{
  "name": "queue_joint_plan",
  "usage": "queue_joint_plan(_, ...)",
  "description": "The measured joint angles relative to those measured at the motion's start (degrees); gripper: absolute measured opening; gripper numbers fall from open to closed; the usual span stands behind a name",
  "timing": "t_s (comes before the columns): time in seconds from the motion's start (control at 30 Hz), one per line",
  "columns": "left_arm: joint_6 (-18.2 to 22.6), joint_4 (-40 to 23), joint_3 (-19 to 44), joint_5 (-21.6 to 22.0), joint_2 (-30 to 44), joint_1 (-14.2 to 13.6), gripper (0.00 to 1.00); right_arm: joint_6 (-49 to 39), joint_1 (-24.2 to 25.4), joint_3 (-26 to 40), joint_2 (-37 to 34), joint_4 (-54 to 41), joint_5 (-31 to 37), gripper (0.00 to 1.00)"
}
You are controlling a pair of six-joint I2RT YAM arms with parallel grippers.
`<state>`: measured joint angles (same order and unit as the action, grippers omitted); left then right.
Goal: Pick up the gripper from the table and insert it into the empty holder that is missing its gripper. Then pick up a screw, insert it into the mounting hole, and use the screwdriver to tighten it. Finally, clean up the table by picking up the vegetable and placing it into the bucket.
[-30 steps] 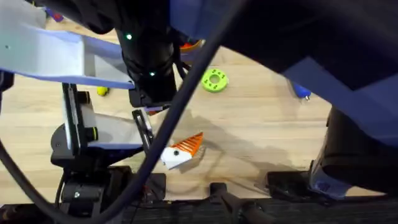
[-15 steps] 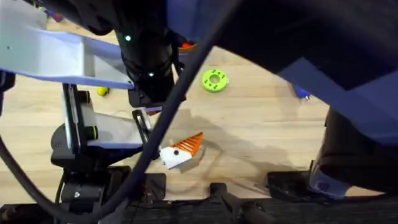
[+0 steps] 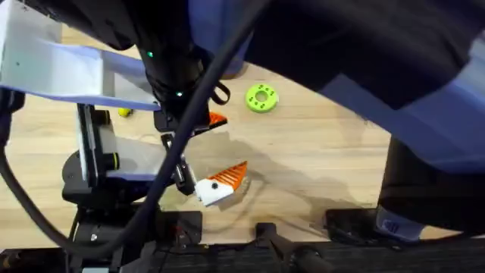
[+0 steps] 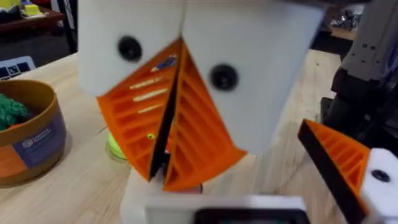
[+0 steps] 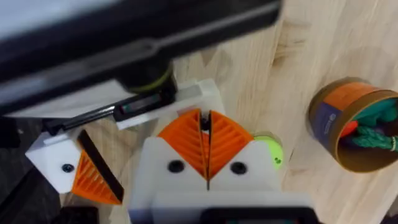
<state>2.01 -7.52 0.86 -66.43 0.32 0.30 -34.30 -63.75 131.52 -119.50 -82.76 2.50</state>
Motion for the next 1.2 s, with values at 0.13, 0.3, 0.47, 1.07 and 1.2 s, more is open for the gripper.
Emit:
queue_joint_plan(0.13, -0.1, 0.0, 0.0, 0.0, 0.0, 0.0, 0.970, 0.0, 0.0, 0.0, 0.0, 0.0, 0.0, 0.006)
queue_joint_plan(0.3, -0.1, 0.0, 0.0, 0.0, 0.0, 0.0, 0.970, 0.0, 0.0, 0.0, 0.0, 0.0, 0.0, 0.006)
queue_joint_plan(0.47, -0.1, 0.0, 0.0, 0.0, 0.0, 0.0, 0.970, 0.0, 0.0, 0.0, 0.0, 0.0, 0.0, 0.006)
queue_joint_plan(1.07, 0.1, -0.1, 0.0, -0.8, 0.0, -0.2, 0.970, 4.5, 0.1, 0.0, 4.5, -0.8, 0.2, 0.994)
queue_joint_plan(1.2, 0.1, -0.1, 0.0, -0.8, 0.0, -0.2, 0.970, 8.8, 0.7, 0.0, 8.5, 0.2, -0.1, 0.994)
